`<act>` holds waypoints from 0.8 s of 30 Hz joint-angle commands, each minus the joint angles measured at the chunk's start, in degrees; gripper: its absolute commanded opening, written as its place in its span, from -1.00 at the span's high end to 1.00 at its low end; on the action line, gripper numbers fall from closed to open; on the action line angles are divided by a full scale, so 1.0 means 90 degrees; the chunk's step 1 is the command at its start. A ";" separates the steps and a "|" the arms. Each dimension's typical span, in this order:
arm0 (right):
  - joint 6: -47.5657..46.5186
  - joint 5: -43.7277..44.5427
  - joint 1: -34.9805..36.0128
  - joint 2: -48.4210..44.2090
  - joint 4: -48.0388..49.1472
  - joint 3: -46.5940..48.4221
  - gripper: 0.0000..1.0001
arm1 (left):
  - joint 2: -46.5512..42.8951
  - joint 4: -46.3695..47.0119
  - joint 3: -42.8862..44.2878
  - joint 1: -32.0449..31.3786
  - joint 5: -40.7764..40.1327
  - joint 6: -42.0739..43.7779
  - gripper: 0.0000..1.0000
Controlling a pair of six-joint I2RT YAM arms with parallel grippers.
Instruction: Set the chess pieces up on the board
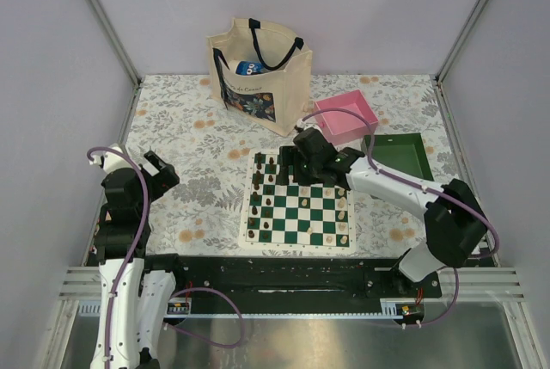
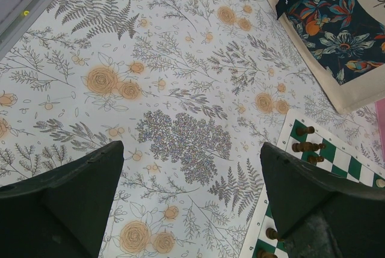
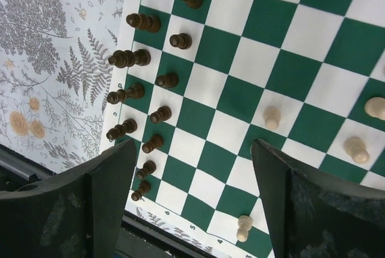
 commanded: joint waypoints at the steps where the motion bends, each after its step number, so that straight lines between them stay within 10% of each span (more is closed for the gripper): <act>1: -0.0171 0.0727 -0.0019 -0.0797 0.0268 -0.0083 -0.86 | 0.0105 0.0236 0.0035 0.0038 -0.0028 0.0010 -0.98; 24: -0.0533 0.0083 -0.0019 -0.0310 0.0172 0.0102 -0.94 | -0.0011 0.0314 -0.0004 0.0038 0.0148 -0.0010 -0.98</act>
